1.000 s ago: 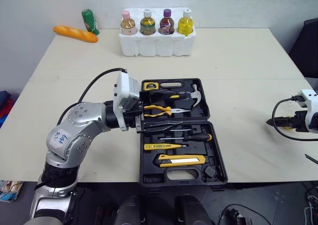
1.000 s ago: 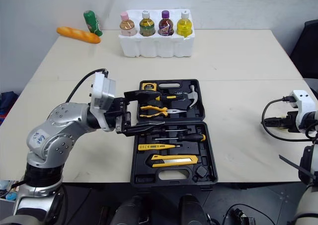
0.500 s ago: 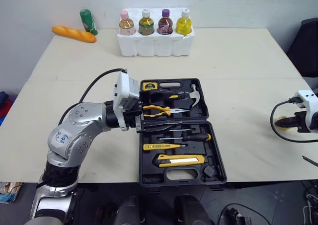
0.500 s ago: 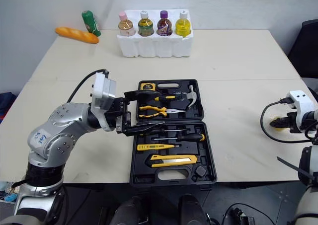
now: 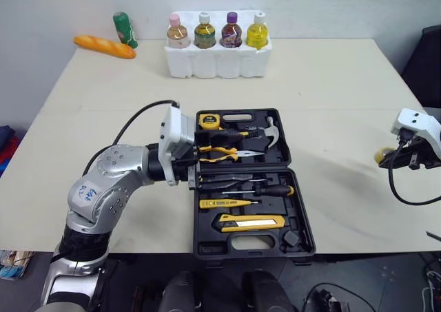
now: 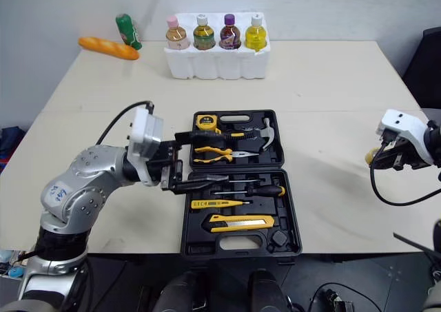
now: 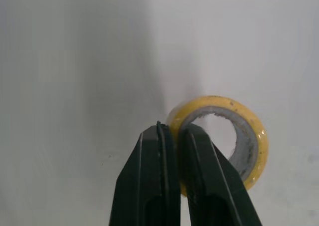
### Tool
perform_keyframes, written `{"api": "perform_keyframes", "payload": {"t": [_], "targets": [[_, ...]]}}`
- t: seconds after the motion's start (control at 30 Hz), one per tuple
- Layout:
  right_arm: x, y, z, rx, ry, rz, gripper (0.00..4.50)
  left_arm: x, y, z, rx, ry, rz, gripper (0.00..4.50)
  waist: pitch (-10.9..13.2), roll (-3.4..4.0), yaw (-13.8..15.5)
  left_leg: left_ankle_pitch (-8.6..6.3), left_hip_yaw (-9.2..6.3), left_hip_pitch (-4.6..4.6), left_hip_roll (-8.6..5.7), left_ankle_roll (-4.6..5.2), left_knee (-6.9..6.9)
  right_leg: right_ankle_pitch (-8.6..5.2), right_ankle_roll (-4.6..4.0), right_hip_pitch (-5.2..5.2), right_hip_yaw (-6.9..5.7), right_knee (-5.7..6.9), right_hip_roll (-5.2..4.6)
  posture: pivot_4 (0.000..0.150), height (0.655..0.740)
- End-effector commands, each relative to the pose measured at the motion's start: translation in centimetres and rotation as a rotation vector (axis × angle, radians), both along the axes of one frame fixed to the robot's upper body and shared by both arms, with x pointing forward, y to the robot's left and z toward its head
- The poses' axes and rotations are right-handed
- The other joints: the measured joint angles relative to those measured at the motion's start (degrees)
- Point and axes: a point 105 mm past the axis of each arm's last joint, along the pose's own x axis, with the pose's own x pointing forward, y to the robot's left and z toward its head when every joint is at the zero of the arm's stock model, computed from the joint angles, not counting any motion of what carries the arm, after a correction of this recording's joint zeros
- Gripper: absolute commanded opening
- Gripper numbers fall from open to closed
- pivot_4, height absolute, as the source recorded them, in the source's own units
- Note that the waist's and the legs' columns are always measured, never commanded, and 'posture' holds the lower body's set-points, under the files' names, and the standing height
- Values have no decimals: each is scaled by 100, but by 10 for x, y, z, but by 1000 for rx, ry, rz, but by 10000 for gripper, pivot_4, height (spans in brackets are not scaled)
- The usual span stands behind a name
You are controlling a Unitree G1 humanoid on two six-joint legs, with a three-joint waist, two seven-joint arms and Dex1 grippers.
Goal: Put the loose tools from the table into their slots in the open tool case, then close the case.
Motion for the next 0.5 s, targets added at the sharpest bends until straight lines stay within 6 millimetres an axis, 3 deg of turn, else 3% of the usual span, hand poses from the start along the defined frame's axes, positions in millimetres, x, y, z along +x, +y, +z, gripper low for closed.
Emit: {"api": "perform_keyframes", "payload": {"t": [0.03, 0.13, 0.27, 0.4, 0.5], "targets": [[-25, 40, 10, 64, 51, 168, 884, -8, -1, 0, 28, -39, -40, 45000, 1, 0, 0, -1, -1, -3, 0, 1, 5, -1, -1, -2, 0, 3, -3, 1500, 7400], [-39, 58, 9, 109, 46, 192, 884, -8, -1, -3, 41, -54, -38, 45000, 1, 0, 0, -2, -2, -5, -2, 5, 16, -1, -2, -1, -2, 10, -7, 1500, 7400], [-59, 77, -11, 177, 8, 214, 884, -7, -1, -1, 15, -40, -30, 45000, 1, -14, 10, -4, -17, -3, 0, 8, 15, -6, -10, 10, 7, 6, -10, 1500, 7400], [-78, 84, -26, 160, 68, 226, 884, -13, -5, -4, 48, -7, -82, 45000, 0, -14, 5, -2, -20, -8, -2, 12, 18, -6, -11, 10, 14, 8, -12, 1500, 7400], [-78, 75, -42, 73, 50, 234, 884, -12, -7, -7, 75, -20, -95, 45000, -2, -16, 0, 0, -19, 3, -3, 14, 20, -6, -11, 20, 12, 8, -10, 1500, 7400]]}}
